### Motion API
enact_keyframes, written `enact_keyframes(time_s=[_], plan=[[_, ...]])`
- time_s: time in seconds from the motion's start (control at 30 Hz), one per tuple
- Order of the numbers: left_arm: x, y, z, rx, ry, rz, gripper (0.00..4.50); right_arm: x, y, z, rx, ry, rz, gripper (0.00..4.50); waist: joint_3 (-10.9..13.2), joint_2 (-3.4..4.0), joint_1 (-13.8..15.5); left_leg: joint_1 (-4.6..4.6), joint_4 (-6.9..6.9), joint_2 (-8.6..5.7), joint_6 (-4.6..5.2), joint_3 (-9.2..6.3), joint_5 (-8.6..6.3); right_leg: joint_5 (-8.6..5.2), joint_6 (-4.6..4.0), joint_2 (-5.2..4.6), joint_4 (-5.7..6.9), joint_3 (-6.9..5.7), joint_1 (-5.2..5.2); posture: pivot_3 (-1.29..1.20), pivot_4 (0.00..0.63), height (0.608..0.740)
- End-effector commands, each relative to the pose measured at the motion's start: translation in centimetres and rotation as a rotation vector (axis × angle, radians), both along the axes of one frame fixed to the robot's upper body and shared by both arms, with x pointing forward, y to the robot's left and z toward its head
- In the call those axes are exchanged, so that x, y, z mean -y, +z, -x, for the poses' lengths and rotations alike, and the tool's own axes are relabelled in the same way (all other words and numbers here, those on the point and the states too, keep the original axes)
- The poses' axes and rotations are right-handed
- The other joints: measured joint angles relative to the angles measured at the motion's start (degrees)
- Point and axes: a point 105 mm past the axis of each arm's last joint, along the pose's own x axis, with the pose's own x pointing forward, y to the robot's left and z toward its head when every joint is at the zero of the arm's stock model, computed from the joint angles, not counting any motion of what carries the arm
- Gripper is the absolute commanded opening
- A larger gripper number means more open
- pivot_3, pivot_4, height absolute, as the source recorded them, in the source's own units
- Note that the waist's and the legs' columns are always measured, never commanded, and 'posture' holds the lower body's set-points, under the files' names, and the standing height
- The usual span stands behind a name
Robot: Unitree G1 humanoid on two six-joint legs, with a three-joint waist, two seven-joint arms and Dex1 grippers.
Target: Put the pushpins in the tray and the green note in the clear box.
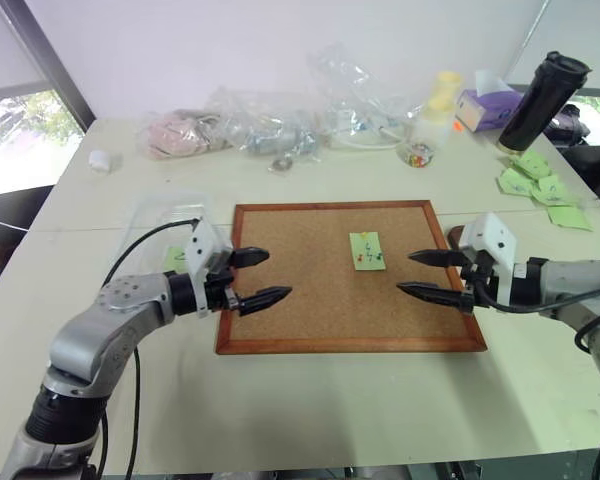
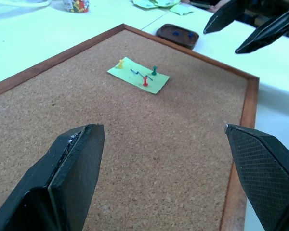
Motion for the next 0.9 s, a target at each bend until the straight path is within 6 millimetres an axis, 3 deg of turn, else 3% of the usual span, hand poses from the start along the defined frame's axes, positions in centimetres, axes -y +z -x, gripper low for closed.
enact_keyframes(time_s=[0.03, 0.37, 0.47, 0.7, 0.9], plan=[[0.2, 1.0, -0.2, 0.062, -0.004, 0.001, 4.40, -0.2, 0.9, 0.0, 0.037, 0.013, 0.011, 2.97, 0.0, 0.00, 0.0, 0.00, 0.00, 0.00, 0.00, 0.00, 0.00, 0.00, 0.00, 0.00, 0.00, 0.00, 0.00, 0.00, 0.150, 0.740], [0.9, 0.5, -0.4, 0.084, -0.017, -0.014, 4.40, -0.5, 0.9, -0.3, 0.048, 0.023, 0.009, 2.97, 0.0, 0.00, 0.0, 0.00, 0.00, 0.00, 0.00, 0.00, 0.00, 0.00, 0.00, 0.00, 0.00, -0.01, 0.00, 0.00, 0.150, 0.740], [1.5, 0.2, -0.8, 0.110, -0.023, -0.009, 3.53, -0.7, 0.9, -0.4, 0.049, 0.027, 0.007, 2.97, 0.0, 0.00, 0.0, 0.00, 0.01, -0.01, 0.00, 0.00, 0.00, 0.00, 0.00, 0.00, 0.00, 0.00, 0.00, 0.00, 0.150, 0.740], [3.2, -1.9, -1.7, 0.124, -0.057, -0.033, 0.08, -1.4, 0.9, -1.3, 0.075, 0.023, -0.002, 2.97, 0.0, 0.00, 0.0, 0.00, 0.01, -0.02, 0.00, 0.01, 0.00, 0.00, 0.00, 0.00, 0.00, -0.02, 0.00, 0.00, 0.150, 0.740], [3.4, -4.7, -2.3, 0.080, -0.045, -0.067, 0.08, -1.6, 0.4, -3.1, 0.113, -0.023, 0.021, 2.97, 0.0, 0.00, -0.1, -0.02, 0.01, -0.01, 0.00, 0.01, 0.00, 0.00, 0.00, 0.01, 0.01, -0.03, -0.03, 0.00, 0.150, 0.740]])
